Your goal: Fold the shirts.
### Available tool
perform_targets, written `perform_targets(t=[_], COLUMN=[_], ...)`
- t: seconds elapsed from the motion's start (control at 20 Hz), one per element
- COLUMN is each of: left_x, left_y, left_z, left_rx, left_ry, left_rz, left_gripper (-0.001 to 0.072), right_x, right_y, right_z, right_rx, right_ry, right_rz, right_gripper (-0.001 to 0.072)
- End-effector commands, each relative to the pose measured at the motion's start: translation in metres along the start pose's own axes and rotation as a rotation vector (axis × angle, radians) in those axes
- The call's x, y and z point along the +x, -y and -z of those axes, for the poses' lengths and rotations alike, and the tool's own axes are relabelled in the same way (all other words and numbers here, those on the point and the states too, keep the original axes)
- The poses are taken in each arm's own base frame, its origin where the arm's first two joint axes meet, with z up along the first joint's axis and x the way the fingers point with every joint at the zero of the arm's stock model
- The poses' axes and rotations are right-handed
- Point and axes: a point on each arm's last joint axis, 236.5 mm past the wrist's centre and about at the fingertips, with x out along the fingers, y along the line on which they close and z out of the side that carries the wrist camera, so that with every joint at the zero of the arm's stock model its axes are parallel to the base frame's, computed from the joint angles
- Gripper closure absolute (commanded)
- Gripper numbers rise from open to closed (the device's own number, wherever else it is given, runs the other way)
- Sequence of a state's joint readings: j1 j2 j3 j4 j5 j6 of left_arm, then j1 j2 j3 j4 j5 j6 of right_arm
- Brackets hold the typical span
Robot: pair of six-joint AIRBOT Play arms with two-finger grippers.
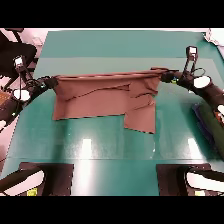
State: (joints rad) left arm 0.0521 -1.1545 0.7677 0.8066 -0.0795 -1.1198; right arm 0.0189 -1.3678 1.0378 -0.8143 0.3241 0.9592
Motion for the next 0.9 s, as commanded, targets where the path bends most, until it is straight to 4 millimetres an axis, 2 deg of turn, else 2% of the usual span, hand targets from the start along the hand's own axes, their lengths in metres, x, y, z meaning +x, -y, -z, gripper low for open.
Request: perform_targets(t=[0.0,0.1,0.2,0.3,0.35,0.55,0.7,0.75,0.85], left_x=[0.003,0.002,-0.003,-0.02,-0.033,-0.091,-0.099,-0.098,-0.099], left_y=[-0.008,-0.005,-0.001,-0.004,-0.006,-0.024,-0.055,-0.058,-0.049], left_z=[-0.011,-0.014,-0.011,-0.001,0.008,0.072,0.12,0.136,0.163], left_rx=[0.007,0.07,0.161,0.158,0.14,0.079,0.109,0.077,-0.02], left_ry=[0.05,0.014,-0.093,-0.25,-0.338,-0.711,-0.86,-0.907,-0.995], left_rz=[-0.032,-0.008,0.058,0.135,0.176,0.277,0.206,0.206,0.263], left_gripper=[0.0173,0.0173,0.0173,0.0173,0.0173,0.0173,0.0173,0.0174,0.0174], right_x=[0.02,0.02,0.012,-0.004,-0.014,-0.06,-0.083,-0.086,-0.086], right_y=[0.005,0.013,0.023,0.032,0.033,0.027,0.019,0.017,0.014], right_z=[-0.013,-0.025,-0.034,-0.033,-0.026,0.024,0.053,0.061,0.073], right_rx=[0.004,0.012,0.031,0.084,0.123,0.217,0.257,0.263,0.283], right_ry=[0.001,0.0,-0.02,-0.095,-0.159,-0.44,-0.574,-0.601,-0.629], right_rz=[-0.006,-0.012,-0.029,-0.078,-0.115,-0.263,-0.333,-0.346,-0.354], right_gripper=[0.019,0.019,0.0191,0.0192,0.0192,0.0192,0.0192,0.0192,0.0192])
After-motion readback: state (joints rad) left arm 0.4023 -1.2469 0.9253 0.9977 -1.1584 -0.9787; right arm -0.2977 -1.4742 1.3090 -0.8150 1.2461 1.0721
